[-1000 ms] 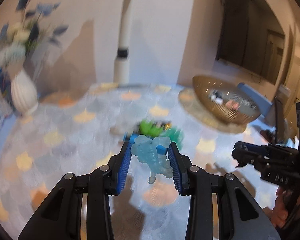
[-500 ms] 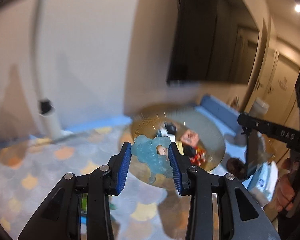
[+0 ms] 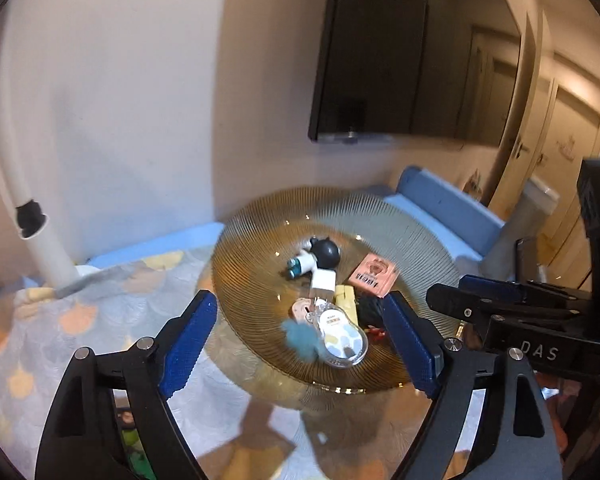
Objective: Organize rigid objects
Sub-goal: 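Carry both figures over the amber bowl and open both tools, then move both open tools back over the remaining pile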
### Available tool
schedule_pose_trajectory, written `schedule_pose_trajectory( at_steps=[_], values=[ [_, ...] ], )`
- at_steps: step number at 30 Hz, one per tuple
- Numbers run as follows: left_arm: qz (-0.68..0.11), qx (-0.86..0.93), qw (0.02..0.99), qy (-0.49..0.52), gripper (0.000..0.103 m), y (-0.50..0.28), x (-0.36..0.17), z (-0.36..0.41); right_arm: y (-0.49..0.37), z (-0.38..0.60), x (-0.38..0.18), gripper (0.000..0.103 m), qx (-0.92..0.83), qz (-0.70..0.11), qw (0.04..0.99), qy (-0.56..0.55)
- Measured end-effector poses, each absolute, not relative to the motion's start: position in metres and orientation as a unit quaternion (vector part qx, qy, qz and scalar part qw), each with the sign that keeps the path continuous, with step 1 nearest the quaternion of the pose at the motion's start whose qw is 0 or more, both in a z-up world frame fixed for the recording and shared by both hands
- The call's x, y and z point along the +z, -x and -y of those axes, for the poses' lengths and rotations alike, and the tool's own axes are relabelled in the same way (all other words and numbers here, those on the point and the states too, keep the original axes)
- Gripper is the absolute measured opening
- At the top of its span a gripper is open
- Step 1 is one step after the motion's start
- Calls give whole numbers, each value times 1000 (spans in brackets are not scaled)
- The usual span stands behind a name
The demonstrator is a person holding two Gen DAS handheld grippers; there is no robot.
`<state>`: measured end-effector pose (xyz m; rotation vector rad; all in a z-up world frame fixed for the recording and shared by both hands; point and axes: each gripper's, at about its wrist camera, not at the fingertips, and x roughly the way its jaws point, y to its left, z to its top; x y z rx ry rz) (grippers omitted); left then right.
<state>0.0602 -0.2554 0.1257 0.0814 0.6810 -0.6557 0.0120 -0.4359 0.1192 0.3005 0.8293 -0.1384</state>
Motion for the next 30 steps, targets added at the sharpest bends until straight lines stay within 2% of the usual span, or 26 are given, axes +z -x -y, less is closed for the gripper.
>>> schedule_pose_trajectory(
  at_steps=[2, 9, 10, 12, 15, 17, 22, 30],
  values=[
    [-328, -313, 891, -32, 84, -57, 135, 238, -3, 432, 126, 54, -65, -386, 910, -137],
    [-297, -270, 916, -12, 85, -24, 175, 148, 26, 387, 145, 58, -1, -362, 922, -136],
    [-293, -261, 920, -8, 87, -15, 178, 132, 29, 375, 147, 58, 11, -360, 923, -132],
    [-290, -235, 928, -4, 98, -1, 176, 105, 37, 352, 147, 58, 32, -357, 926, -121],
    [-297, -177, 938, -10, 101, 18, 148, 67, 46, 317, 135, 61, 65, -356, 926, -105],
    [-316, -146, 937, -17, 101, 21, 119, 53, 50, 297, 113, 67, 86, -359, 924, -99],
    [-379, -116, 918, 3, 101, 15, 45, 24, 46, 272, 44, 67, 102, -390, 910, -98],
    [-372, -121, 920, 35, 101, 16, 37, 12, 45, 271, 27, 71, 89, -403, 906, -91]
  ],
)
